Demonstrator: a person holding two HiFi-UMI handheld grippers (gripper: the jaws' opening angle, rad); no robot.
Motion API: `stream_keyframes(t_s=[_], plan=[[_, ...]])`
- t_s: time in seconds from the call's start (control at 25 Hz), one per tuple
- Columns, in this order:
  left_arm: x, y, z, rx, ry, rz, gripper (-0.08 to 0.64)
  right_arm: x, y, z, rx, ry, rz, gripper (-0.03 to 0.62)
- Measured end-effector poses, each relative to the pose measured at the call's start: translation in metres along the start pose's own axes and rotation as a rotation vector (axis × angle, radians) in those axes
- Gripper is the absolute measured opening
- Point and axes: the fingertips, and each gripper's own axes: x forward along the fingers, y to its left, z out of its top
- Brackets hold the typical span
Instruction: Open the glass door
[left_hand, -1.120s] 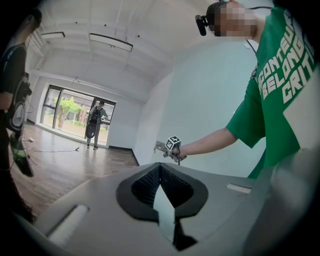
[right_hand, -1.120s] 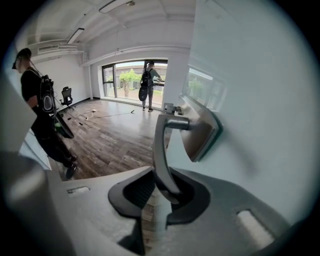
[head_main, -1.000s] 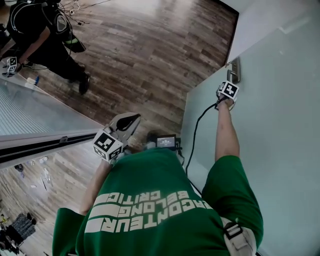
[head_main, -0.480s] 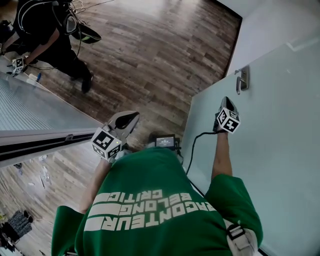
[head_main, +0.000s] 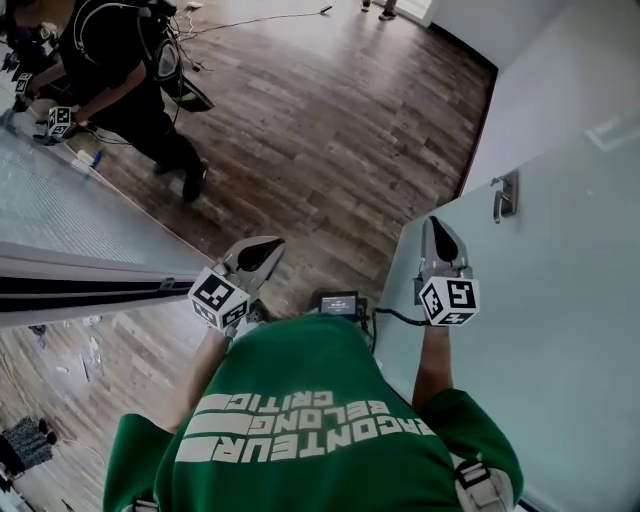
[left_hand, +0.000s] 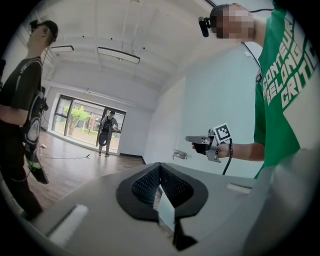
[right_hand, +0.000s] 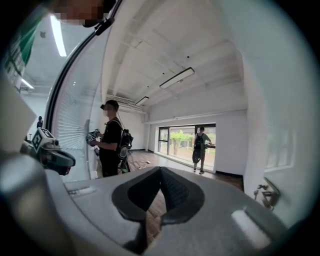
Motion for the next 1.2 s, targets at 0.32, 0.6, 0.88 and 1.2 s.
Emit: stream_keyframes(t_s=[0.32, 0.6, 0.88, 1.2], plan=[[-0.01, 0.014, -0.01, -0.002, -0.018, 0.041, 0.016, 0.03, 0.085, -0.014, -0.058, 0.009, 0.183, -0.007], [-0.014, 0.026, -0.006, -0.01, -0.033, 0.071, 0.016, 0.042, 0.089, -0.013, -0.038, 0.015, 0.201, -0.006], [-0.013, 0.026, -0.006, -0.013, -0.032, 0.074, 0.017, 0.044, 0.088, -0.019, -0.03, 0.033, 0.202, -0.006], [-0.009, 0.021, -0.006, -0.012, -0.029, 0.067, 0.017, 0.04, 0.081, -0.023, -0.029, 0.04, 0.191, -0.007]])
